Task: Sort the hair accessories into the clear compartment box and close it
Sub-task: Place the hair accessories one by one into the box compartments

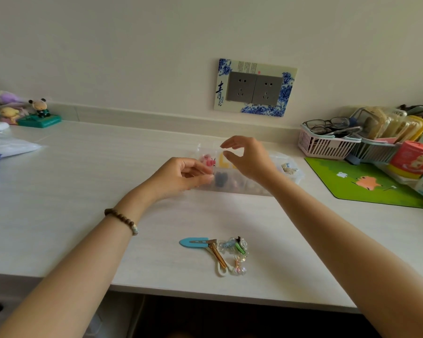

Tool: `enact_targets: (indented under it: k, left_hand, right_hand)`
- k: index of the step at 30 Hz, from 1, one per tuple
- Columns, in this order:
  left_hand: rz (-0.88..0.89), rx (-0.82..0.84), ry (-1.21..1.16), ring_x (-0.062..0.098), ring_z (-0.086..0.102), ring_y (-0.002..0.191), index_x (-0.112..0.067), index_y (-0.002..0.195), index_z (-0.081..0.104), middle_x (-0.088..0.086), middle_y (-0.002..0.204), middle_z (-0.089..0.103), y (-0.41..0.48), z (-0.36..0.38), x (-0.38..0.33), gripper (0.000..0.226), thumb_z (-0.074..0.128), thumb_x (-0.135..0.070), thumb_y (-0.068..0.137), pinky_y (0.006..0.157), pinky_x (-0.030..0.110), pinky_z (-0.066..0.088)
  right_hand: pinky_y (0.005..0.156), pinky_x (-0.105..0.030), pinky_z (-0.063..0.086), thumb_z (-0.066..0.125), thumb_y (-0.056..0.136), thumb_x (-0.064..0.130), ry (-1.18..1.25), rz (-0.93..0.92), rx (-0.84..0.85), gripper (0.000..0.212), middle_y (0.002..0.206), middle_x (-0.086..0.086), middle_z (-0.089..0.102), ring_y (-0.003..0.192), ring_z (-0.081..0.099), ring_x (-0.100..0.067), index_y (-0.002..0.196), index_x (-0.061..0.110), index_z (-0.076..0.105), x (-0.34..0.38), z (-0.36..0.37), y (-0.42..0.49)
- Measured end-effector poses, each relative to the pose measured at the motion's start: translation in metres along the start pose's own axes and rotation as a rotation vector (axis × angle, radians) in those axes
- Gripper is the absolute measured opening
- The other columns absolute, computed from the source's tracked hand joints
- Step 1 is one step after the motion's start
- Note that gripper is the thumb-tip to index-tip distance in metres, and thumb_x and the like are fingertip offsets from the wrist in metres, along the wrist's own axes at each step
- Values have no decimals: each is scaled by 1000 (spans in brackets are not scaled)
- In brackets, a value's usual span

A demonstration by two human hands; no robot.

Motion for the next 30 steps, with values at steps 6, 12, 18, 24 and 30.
enact_targets:
  k: [6,12,18,24,30]
  left_hand:
    - [-181,360,315,8,65,87,-27,98,71,-9,94,73,-21,16,7,28,71,-44,75,80,25,52]
    - [-172,552,408,5,59,97,-37,98,70,-16,101,67,-67,33,8,33,77,-48,68,89,25,48]
    - [-99,405,367,1,61,75,-27,80,71,-12,82,70,-71,36,5,14,78,-35,72,69,18,49]
    - [18,28,138,0,59,63,-20,74,73,-4,72,71,-53,19,-17,12,82,-27,68,59,12,43]
    - [122,-158,-37,-4,56,59,-19,77,68,-10,71,67,-35,28,-28,10,78,-17,73,60,10,43]
  right_hand:
    - [88,-30,52,59,88,15,223,-65,71,12,95,6,70,90,65,-10,94,21,67,17,-8,-53]
    - [92,-33,50,60,88,21,217,-69,256,10,94,11,70,90,63,-1,93,22,68,16,8,-96]
    - [92,-31,49,59,88,27,227,-67,308,13,96,14,69,91,63,-1,95,22,69,20,15,-108]
    - [89,-26,53,62,86,22,435,2,293,20,94,-2,73,88,69,-11,100,10,70,20,15,-107]
    - [71,-16,53,63,84,12,519,57,125,18,90,-7,72,76,68,-6,102,12,66,8,-8,-92]
Point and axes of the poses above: each hand's wrist, its own y-axis towards the middle knuckle, its own z-axis out of the palm, x = y × z, the point moved 9 cm from there along y, towards the middle knuckle
